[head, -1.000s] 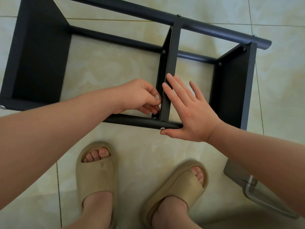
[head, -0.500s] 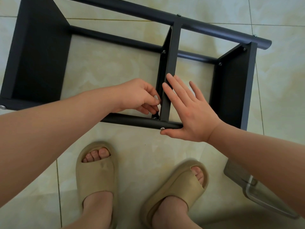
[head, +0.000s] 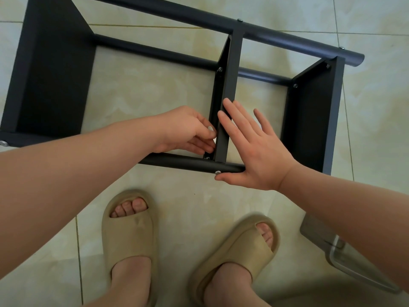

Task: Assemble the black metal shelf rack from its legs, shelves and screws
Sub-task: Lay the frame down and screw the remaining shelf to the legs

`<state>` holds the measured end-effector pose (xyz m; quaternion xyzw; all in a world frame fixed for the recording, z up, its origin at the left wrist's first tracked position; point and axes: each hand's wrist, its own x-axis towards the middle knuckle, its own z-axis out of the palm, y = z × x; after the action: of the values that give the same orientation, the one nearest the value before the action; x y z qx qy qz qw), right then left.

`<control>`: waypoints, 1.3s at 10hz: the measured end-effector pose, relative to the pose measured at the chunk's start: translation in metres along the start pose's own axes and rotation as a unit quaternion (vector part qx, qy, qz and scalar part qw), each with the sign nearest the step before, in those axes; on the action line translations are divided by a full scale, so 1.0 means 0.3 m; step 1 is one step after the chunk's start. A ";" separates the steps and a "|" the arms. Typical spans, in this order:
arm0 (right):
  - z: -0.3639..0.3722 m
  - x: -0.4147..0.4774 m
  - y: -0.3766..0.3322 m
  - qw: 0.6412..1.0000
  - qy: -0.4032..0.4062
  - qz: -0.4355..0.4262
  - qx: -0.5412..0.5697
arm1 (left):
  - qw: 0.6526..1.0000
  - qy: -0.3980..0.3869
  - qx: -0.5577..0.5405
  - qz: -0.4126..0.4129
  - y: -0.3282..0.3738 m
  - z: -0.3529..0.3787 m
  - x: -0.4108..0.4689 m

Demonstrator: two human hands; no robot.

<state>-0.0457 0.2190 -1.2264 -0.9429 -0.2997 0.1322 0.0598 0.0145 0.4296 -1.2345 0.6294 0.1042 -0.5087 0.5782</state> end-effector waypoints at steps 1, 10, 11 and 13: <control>0.000 0.000 0.000 1.000 -0.001 0.000 -0.001 | 0.999 -0.002 -0.033 -0.021 0.003 -0.003 0.002; -0.002 -0.001 -0.003 1.000 0.000 0.002 0.005 | 0.997 -0.004 0.075 -0.012 -0.007 -0.023 -0.031; -0.002 -0.001 -0.004 1.000 -0.001 0.003 0.004 | 0.993 -0.002 0.121 -0.003 -0.007 -0.024 -0.037; 0.000 -0.001 -0.003 1.000 0.004 0.003 0.005 | 0.985 -0.016 0.174 -0.002 -0.011 -0.024 -0.050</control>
<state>-0.0465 0.2196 -1.2261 -0.9440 -0.2961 0.1302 0.0649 0.0089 0.4435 -1.2264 0.7117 0.0059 -0.5305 0.4604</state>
